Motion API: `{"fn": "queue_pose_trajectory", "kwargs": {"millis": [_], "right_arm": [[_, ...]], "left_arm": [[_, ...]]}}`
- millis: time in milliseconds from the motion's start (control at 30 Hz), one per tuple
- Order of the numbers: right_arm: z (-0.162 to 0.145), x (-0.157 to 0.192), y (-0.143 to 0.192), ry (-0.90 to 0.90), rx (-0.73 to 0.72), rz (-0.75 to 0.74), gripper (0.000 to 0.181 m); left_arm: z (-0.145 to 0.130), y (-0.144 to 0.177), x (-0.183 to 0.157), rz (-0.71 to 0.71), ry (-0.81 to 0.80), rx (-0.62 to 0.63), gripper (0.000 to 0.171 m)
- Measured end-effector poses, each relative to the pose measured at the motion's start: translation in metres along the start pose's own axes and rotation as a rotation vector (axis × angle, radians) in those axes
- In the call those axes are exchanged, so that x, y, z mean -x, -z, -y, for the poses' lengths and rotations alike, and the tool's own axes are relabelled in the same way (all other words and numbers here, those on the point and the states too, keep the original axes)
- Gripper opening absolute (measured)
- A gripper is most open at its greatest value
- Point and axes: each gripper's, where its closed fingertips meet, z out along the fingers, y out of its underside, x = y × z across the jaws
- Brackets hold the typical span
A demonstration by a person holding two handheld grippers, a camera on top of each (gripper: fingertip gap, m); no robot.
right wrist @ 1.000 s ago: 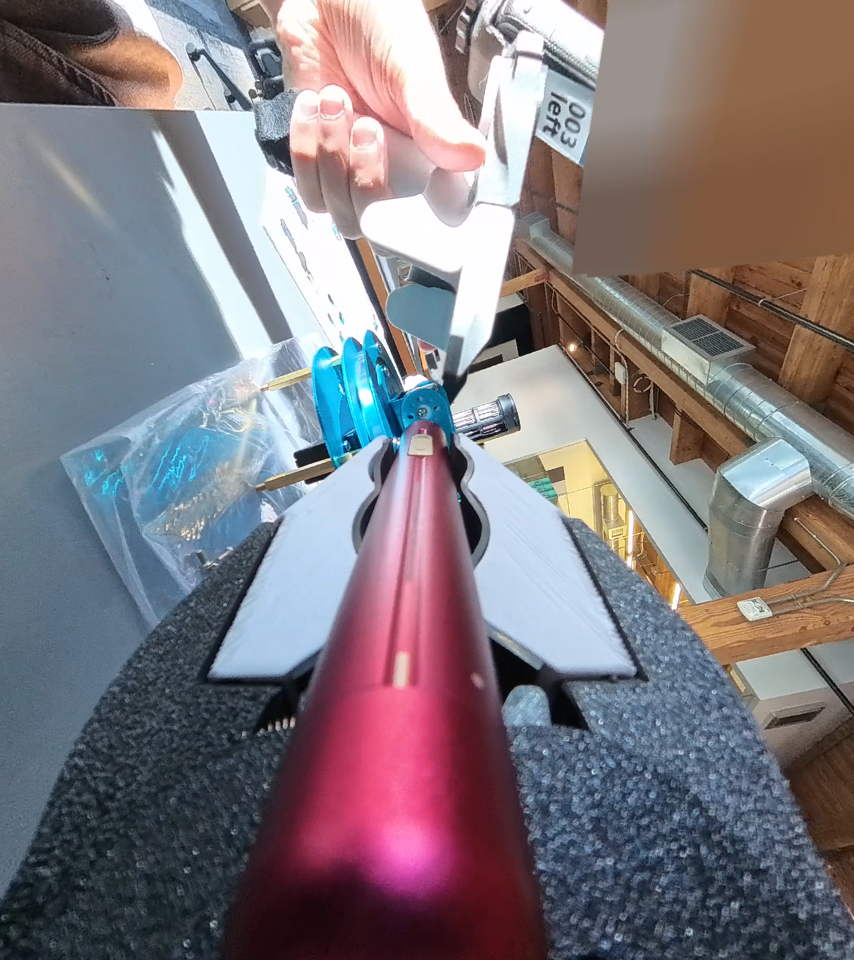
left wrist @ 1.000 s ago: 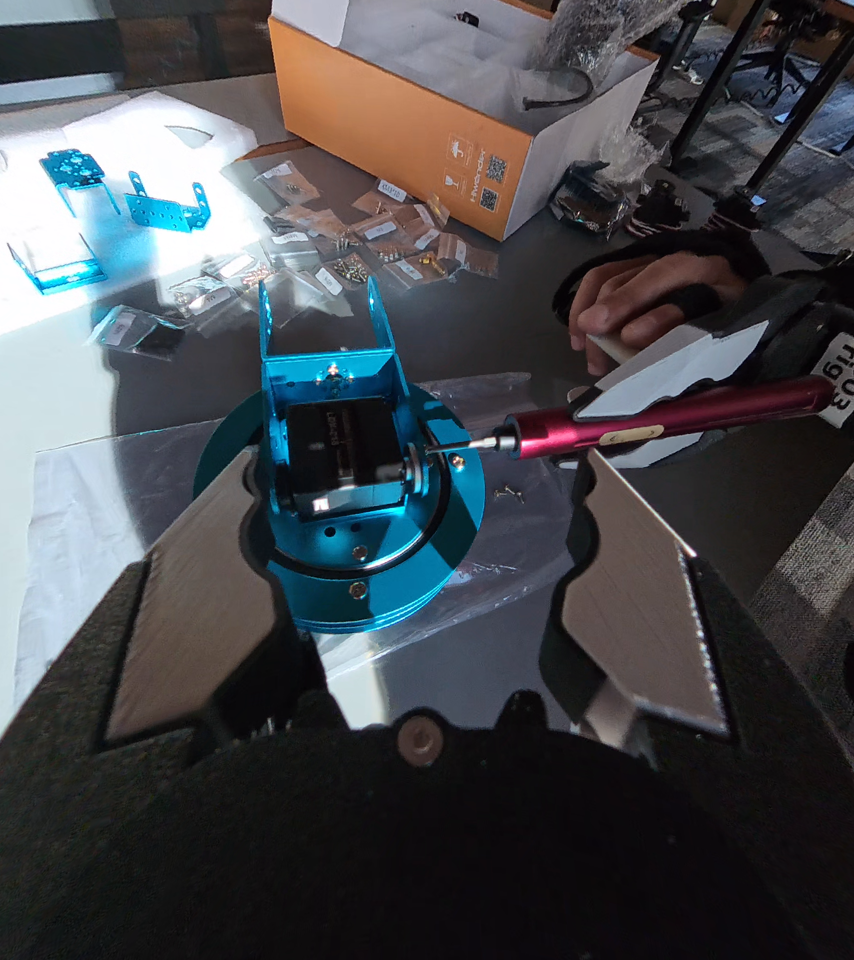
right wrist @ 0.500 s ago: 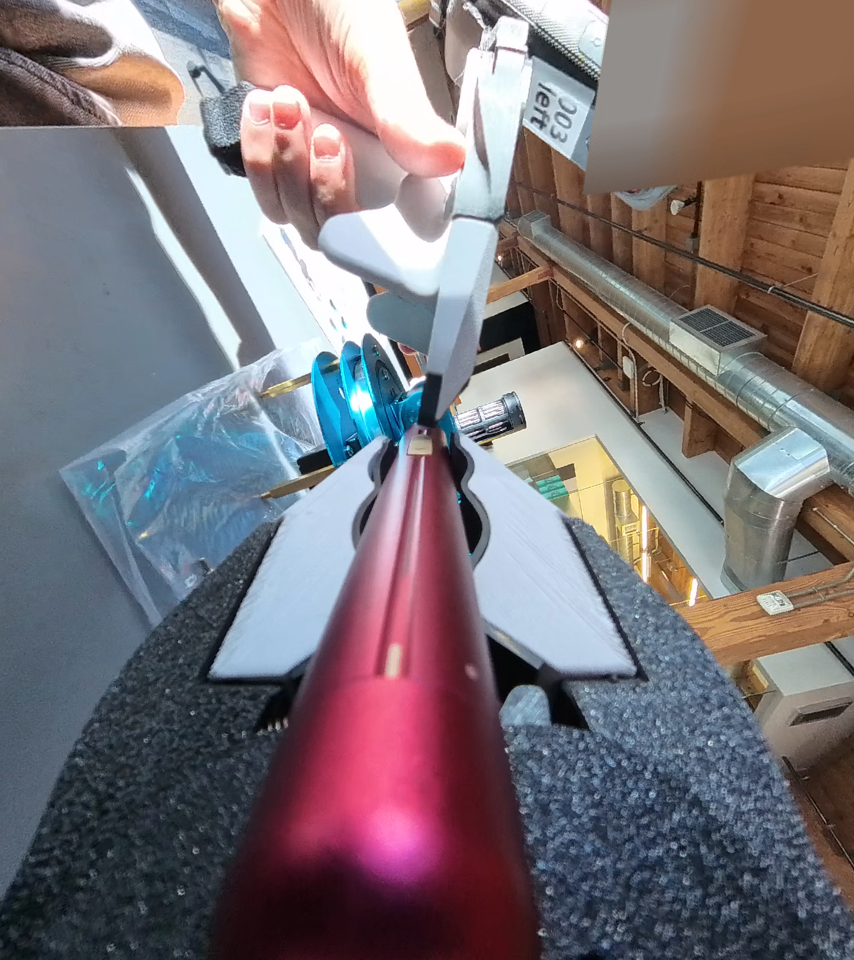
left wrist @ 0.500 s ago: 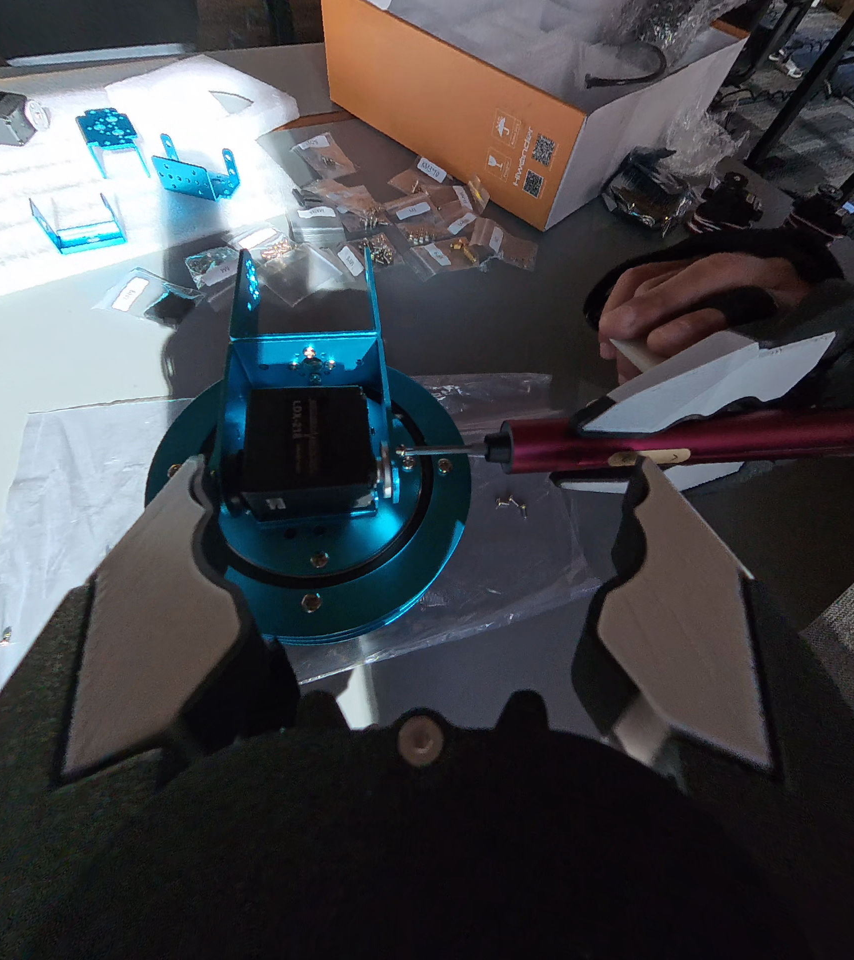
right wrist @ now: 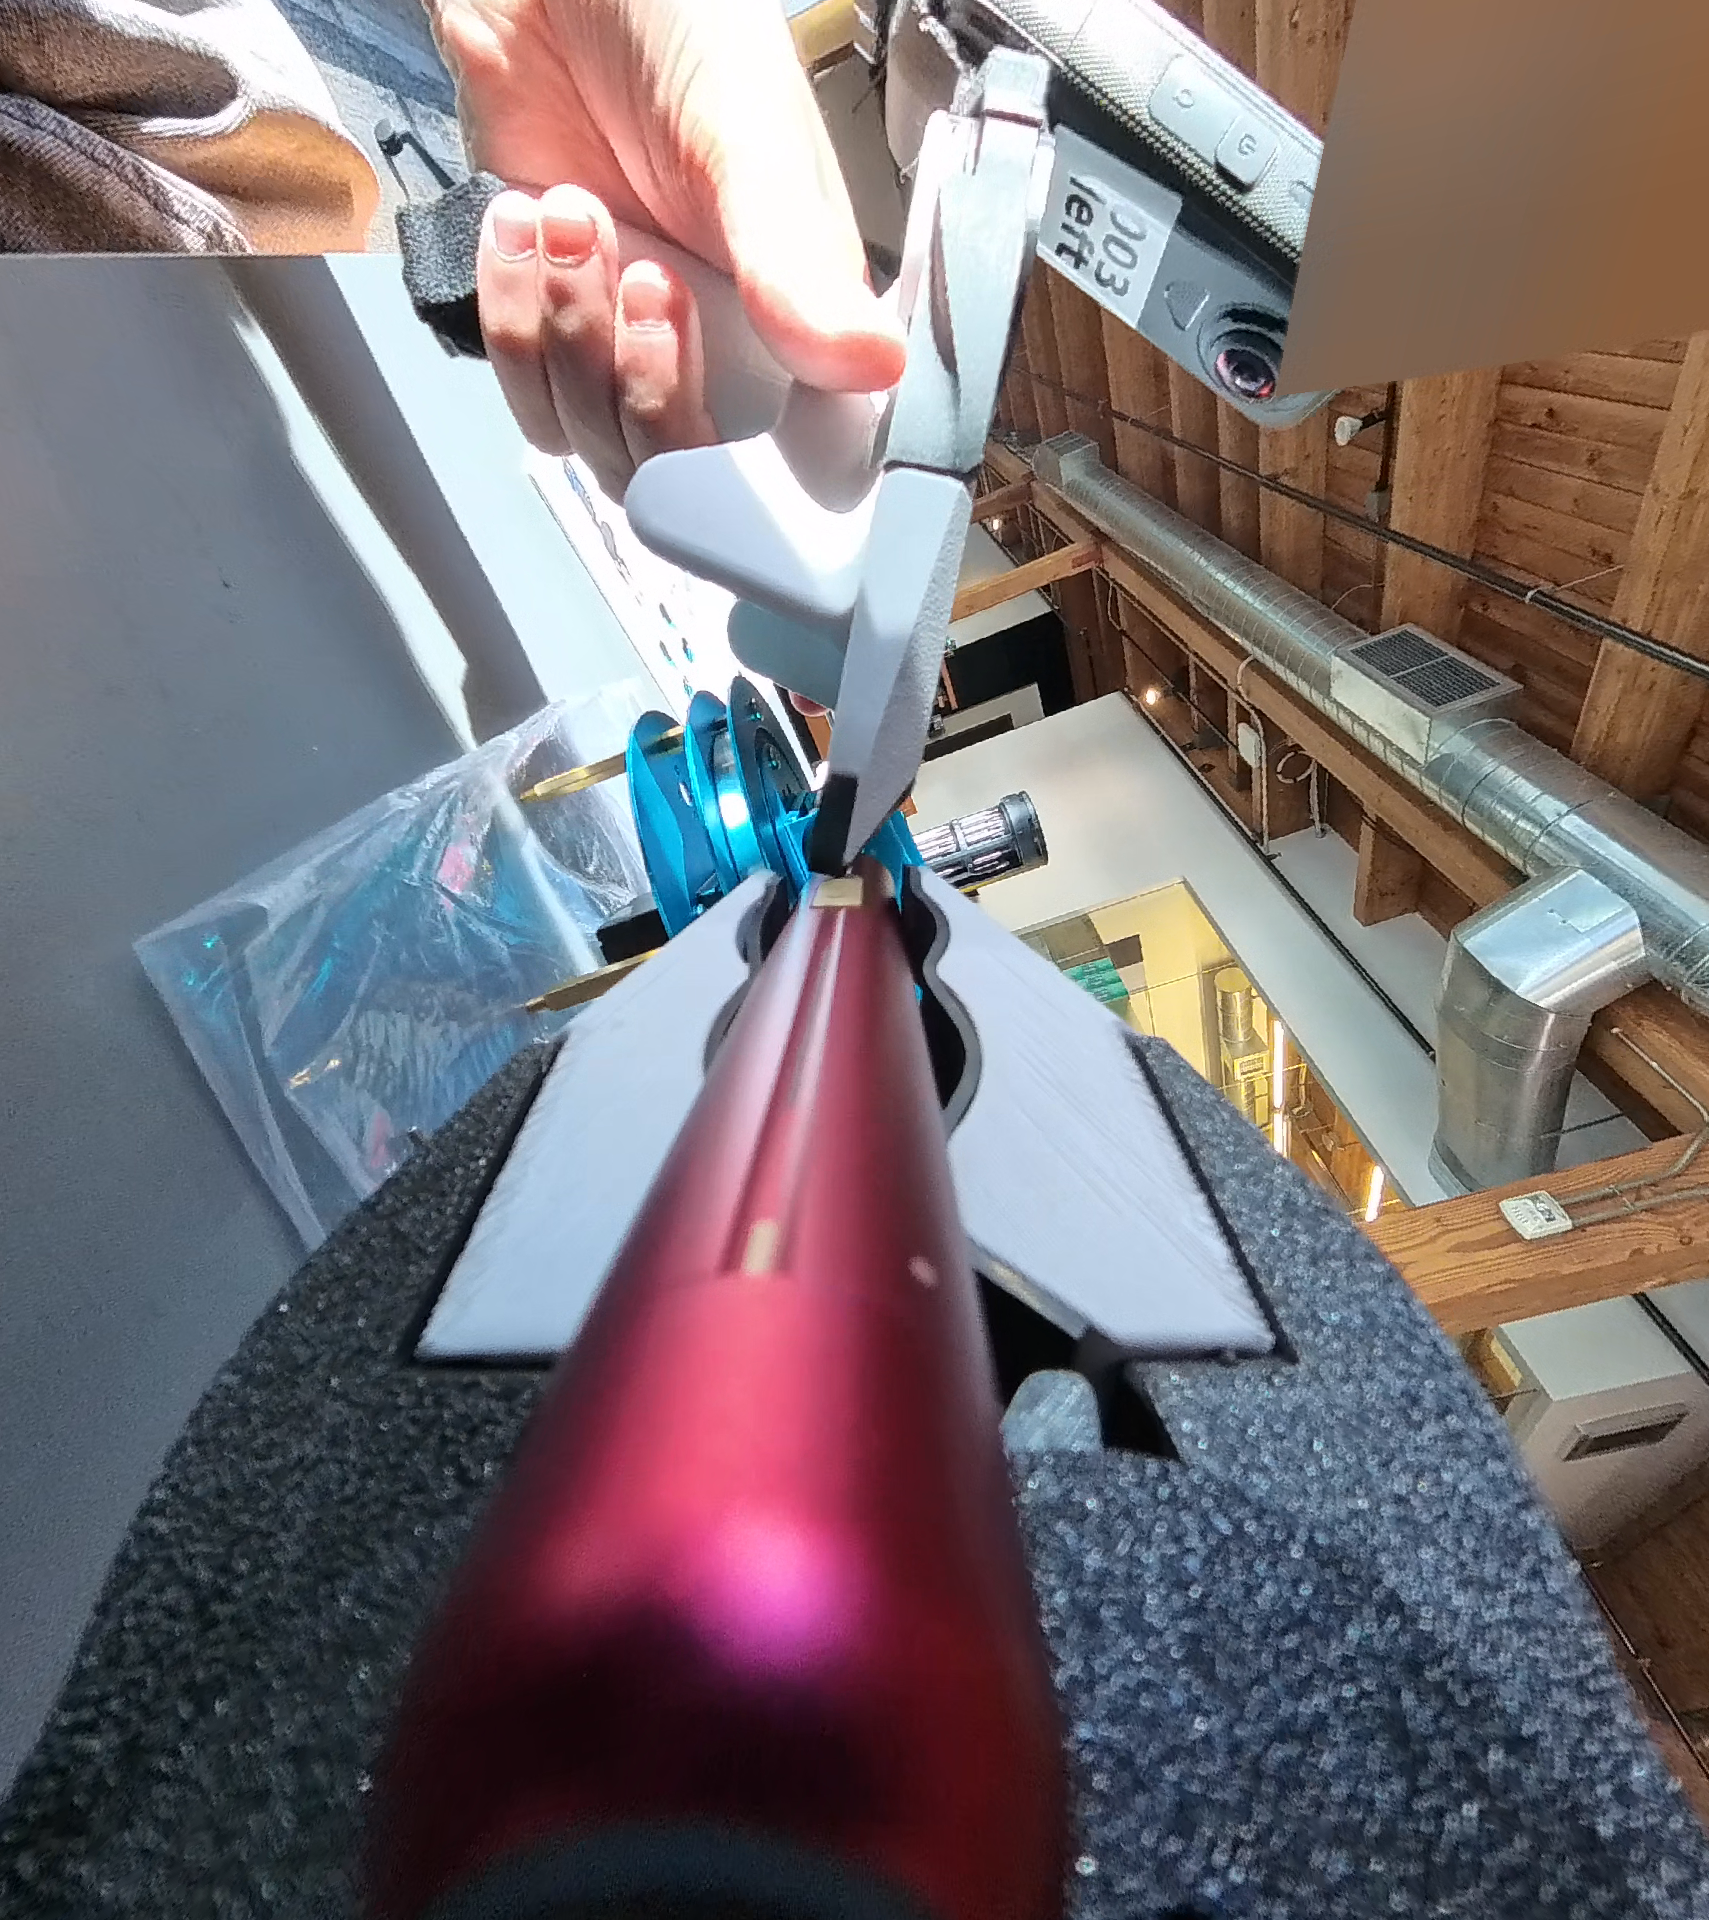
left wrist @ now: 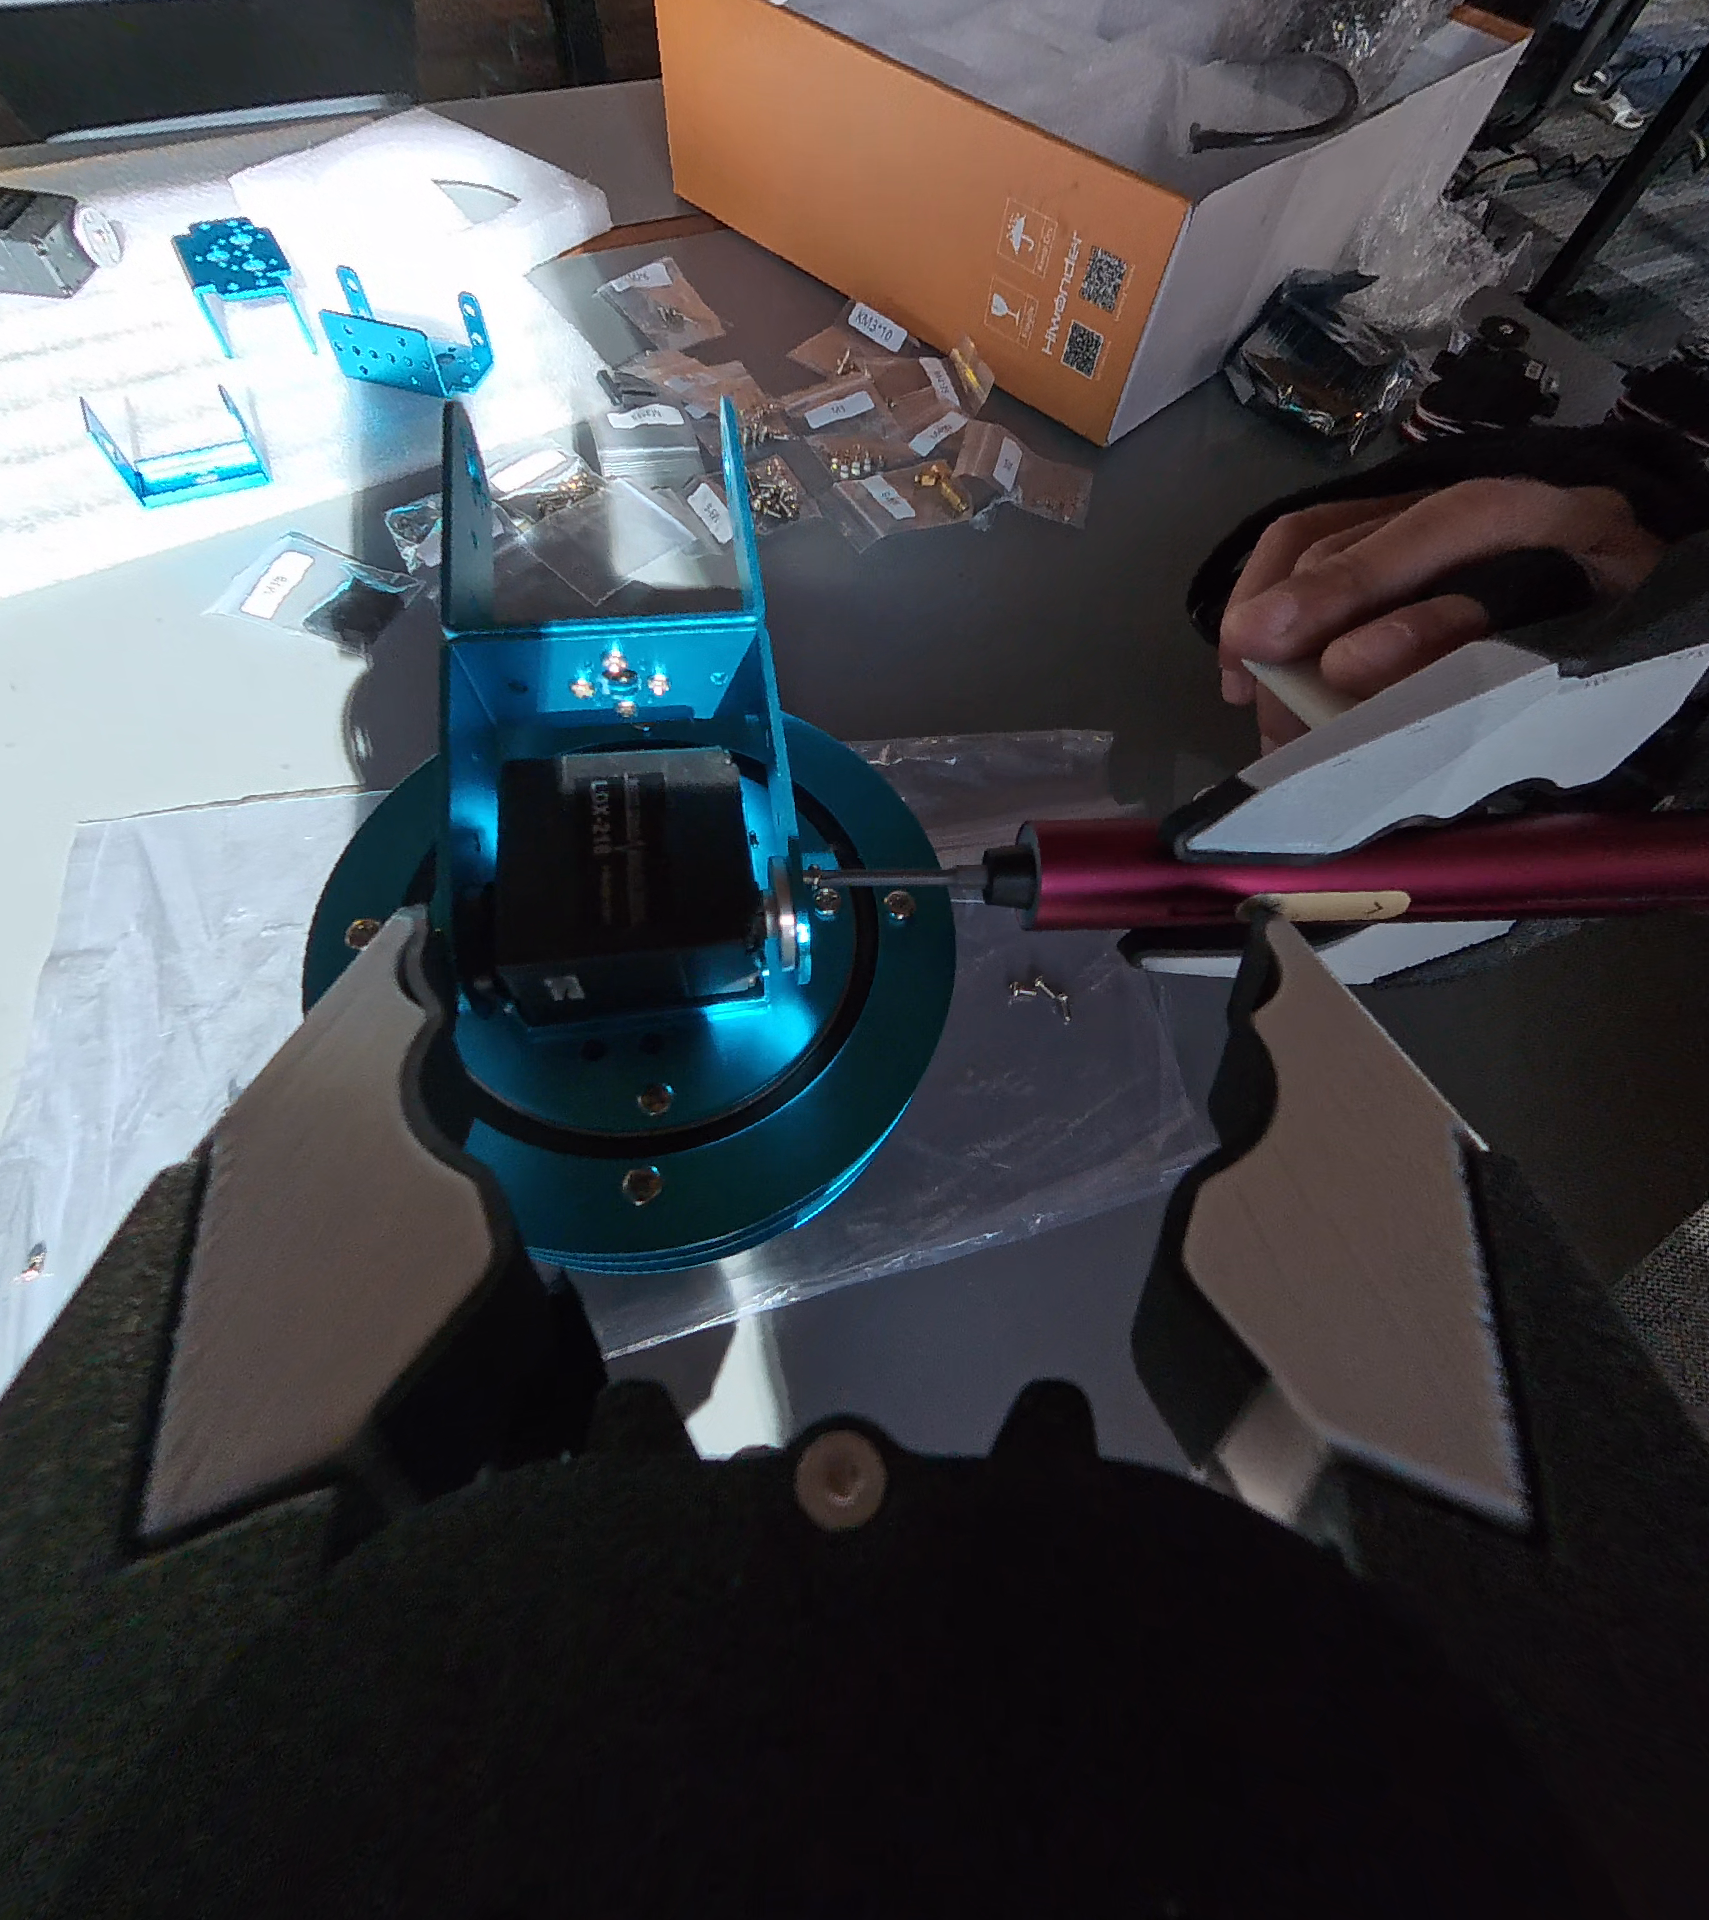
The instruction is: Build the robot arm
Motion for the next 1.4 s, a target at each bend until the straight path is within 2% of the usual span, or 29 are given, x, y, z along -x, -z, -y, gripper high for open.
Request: {"fn": "queue_pose_trajectory", "kwargs": {"millis": [400, 467, 800, 867, 933, 1000, 1067, 1100, 1233, 1300, 1400], "right_arm": [[-0.004, -0.001, 0.0, -0.069, 0.013, 0.011, 0.021], [-0.005, -0.002, 0.0, -0.094, 0.031, 0.01, 0.022], [-0.009, -0.006, 0.003, -0.196, 0.105, -0.014, 0.022], [-0.009, -0.007, 0.003, -0.243, 0.111, -0.013, 0.021], [-0.013, -0.002, 0.003, -0.282, 0.131, 0.034, 0.02], [-0.014, -0.005, 0.004, -0.257, 0.121, 0.01, 0.021], [-0.006, -0.01, 0.006, -0.221, 0.052, -0.009, 0.021], [-0.006, -0.012, 0.006, -0.235, 0.045, -0.015, 0.021], [-0.009, -0.008, 0.008, -0.294, 0.069, 0.035, 0.021], [-0.01, -0.01, 0.012, -0.28, 0.066, 0.025, 0.021], [-0.01, -0.01, 0.014, -0.283, 0.042, 0.037, 0.02]], "left_arm": [[0.001, -0.002, 0.002, 0.006, -0.004, 0.029, 0.143], [-0.001, -0.002, 0.006, 0.02, -0.034, 0.049, 0.135], [-0.005, 0.002, 0.005, -0.074, -0.035, 0.084, 0.127], [-0.006, 0.006, 0.014, -0.08, -0.056, 0.084, 0.112], [-0.008, 0.014, 0.03, -0.055, -0.084, 0.083, 0.111], [-0.015, 0.02, 0.045, -0.045, -0.109, 0.087, 0.111], [-0.018, 0.022, 0.063, -0.041, -0.094, 0.074, 0.117], [-0.016, 0.023, 0.069, -0.065, -0.069, 0.051, 0.116], [-0.006, 0.032, 0.065, -0.302, 0.061, -0.005, 0.115], [-0.005, 0.025, 0.073, -0.308, 0.082, -0.01, 0.107], [-0.01, 0.016, 0.066, -0.38, 0.052, 0.026, 0.095]]}}
